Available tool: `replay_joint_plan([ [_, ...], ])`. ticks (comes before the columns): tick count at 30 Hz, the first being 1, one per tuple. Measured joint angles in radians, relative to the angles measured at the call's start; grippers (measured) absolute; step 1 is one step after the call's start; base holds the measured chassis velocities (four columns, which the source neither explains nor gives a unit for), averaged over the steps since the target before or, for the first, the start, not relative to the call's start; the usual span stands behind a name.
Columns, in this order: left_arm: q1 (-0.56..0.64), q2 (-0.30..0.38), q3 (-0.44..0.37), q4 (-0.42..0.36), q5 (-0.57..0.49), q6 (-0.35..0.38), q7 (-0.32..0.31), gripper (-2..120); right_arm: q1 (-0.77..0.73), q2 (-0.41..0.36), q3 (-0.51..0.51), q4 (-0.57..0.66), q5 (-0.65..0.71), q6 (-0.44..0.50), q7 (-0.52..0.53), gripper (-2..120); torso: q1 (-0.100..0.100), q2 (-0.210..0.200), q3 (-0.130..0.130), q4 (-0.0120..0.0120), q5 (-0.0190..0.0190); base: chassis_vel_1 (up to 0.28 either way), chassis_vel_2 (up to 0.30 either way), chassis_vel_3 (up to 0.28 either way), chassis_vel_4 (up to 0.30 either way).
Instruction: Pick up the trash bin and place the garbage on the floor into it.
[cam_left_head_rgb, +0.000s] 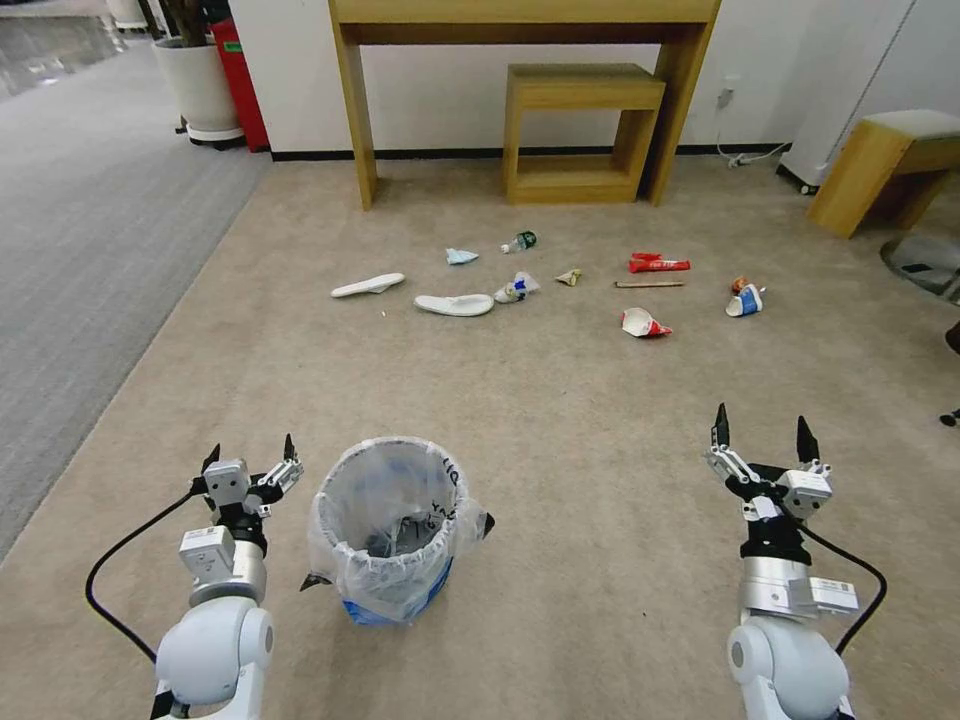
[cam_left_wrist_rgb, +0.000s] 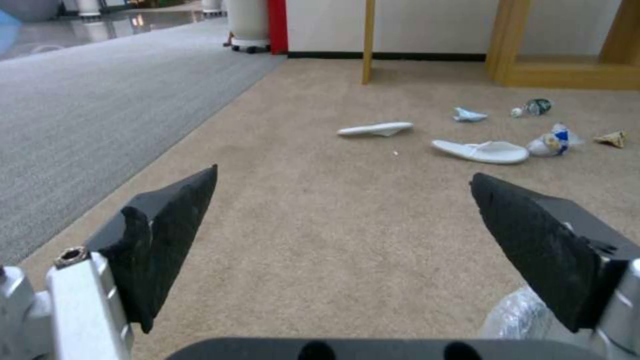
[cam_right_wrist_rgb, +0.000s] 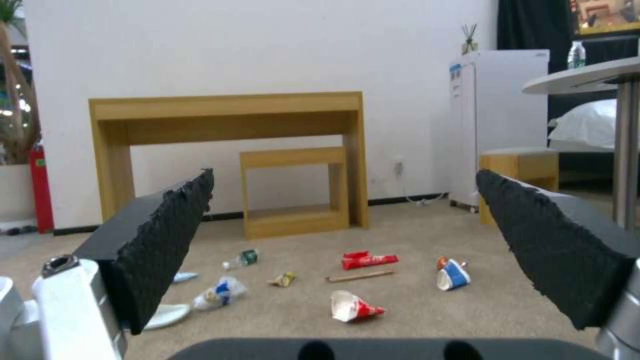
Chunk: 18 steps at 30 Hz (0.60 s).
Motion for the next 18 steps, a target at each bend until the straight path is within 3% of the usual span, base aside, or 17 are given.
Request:
replay_joint_plan([
  [18,0.002,0.000,0.000,0.004,0.002,-0.005,0.000,100,-0.004,-0.002,0.008,0.004,-0.001,-0.011,-0.012,100,0.000,0.000,0.000,0.0001,-0.0001,0.000,0.000,0.000,0.000],
])
